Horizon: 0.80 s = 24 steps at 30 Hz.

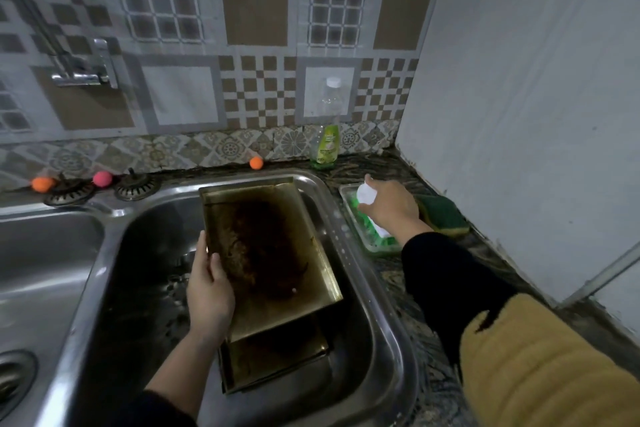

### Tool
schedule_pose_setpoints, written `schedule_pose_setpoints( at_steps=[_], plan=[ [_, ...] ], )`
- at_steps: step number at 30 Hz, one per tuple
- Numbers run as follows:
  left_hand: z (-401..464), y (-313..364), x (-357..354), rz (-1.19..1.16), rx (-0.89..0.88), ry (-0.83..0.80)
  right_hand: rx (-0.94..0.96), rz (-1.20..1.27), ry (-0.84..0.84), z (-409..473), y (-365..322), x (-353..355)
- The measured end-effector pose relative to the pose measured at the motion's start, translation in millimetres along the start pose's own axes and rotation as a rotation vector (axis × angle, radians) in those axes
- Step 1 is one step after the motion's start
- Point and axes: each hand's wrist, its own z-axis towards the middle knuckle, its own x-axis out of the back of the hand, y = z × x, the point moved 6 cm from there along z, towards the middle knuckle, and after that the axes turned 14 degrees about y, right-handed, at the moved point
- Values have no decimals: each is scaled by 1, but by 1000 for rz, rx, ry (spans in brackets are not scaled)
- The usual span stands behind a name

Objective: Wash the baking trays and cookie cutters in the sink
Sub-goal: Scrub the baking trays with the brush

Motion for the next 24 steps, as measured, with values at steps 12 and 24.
schedule_pose_setpoints(
  at_steps=[12,24],
  plan=[
    [-4,36,-18,18,-150,77,259,222,61,-28,-134,7],
    [-9,36,-14,6,-199,6,213,260,138,-49,-119,-16]
  ],
)
